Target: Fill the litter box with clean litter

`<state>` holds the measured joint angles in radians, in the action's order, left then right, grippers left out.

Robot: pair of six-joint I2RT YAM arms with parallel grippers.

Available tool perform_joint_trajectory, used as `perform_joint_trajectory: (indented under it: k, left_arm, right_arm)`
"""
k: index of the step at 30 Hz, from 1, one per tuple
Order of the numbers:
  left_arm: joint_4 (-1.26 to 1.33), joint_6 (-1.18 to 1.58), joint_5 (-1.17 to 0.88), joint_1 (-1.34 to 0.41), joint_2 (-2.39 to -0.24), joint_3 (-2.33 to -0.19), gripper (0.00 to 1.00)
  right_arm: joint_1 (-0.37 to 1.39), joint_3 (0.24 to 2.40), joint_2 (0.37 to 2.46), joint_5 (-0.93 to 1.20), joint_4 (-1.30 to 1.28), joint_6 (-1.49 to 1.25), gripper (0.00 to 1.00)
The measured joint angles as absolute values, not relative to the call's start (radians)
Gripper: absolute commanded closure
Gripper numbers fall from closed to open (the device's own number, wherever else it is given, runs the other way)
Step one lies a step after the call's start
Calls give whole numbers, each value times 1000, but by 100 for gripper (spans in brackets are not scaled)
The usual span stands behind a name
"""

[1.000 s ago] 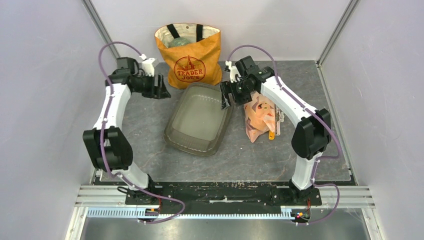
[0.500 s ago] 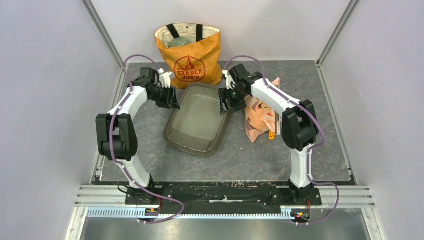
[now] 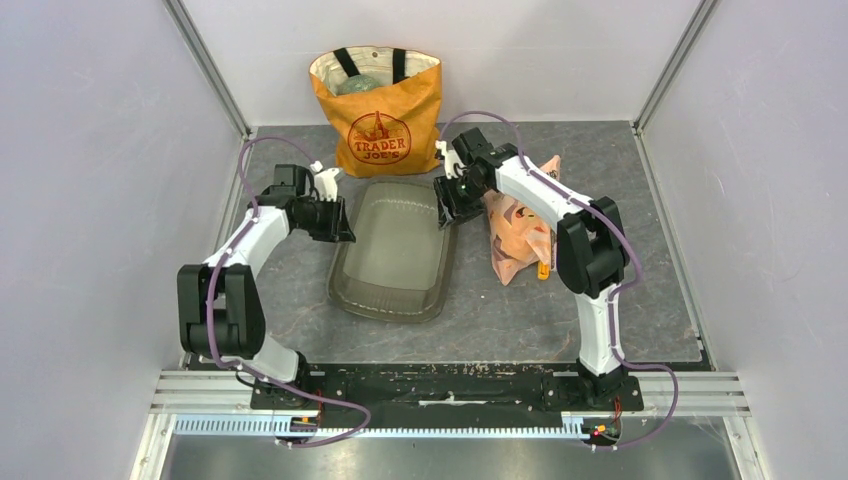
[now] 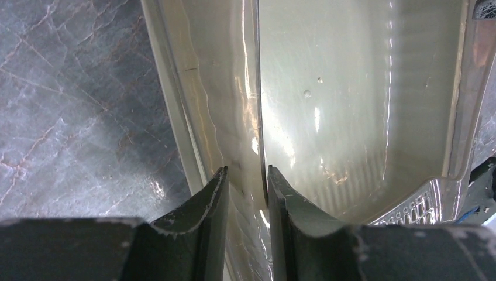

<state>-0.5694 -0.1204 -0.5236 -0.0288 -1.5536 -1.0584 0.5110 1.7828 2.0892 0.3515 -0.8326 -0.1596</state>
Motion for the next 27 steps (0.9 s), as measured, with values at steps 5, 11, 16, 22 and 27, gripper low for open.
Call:
perform_joint_trajectory:
  k: [5, 11, 16, 22, 27]
  left_arm:
    - [-588, -96, -503, -28, -1523, -1041, 49]
    - [-650, -89, -505, -16, -1495, -1047, 23]
    - [-735, -90, -549, 73, -1478, -1048, 11]
    - [-759, -88, -588, 128, -1447, -1048, 9]
    - [-745, -71, -632, 182, -1487, -1045, 8]
  right_arm:
    - [520, 1825, 2117, 353, -849, -136, 32]
    - [524, 1864, 2128, 347, -863, -108, 18]
    - [524, 1871, 2128, 344, -887, -101, 10]
    - [524, 1877, 2127, 351, -923, -110, 9]
    - [527, 1887, 2125, 377, -934, -131, 12]
